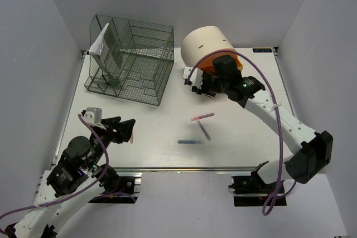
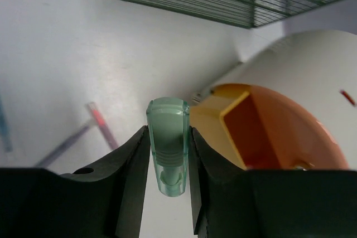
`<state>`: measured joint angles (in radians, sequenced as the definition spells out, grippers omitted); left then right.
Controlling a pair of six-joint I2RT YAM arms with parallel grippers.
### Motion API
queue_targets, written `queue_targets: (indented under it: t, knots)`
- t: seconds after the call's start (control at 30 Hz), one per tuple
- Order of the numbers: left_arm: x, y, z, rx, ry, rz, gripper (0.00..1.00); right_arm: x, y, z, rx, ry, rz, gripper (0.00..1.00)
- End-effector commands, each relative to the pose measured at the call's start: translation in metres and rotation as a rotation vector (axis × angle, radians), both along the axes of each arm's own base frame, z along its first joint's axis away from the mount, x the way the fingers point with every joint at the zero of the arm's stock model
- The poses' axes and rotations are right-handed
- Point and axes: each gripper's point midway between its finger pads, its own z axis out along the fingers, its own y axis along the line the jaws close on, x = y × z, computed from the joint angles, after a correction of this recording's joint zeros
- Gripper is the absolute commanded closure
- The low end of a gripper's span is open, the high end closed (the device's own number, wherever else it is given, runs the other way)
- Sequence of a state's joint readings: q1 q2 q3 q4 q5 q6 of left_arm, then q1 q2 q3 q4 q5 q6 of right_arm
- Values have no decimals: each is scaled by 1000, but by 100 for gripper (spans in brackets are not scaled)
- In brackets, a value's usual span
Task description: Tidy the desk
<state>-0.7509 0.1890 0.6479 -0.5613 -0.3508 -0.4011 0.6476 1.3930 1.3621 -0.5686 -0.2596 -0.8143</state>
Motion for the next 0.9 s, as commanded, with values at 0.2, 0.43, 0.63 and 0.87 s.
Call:
queue_targets:
  t: [0.2, 0.43, 0.63, 0.87]
  knots:
    - [-1, -2, -2, 2, 4, -11, 24, 86, -23, 36, -79, -425, -132, 100]
    - [-1, -2, -1, -1, 2, -11, 24, 121, -26, 34, -110, -459, -142, 100]
    - [-2, 0, 0, -7, -4, -6, 24, 140, -30, 21, -103, -426, -173, 94]
    - [-2, 0, 1, -9, -8, -8, 24, 150, -37, 10, -105, -391, -196, 68]
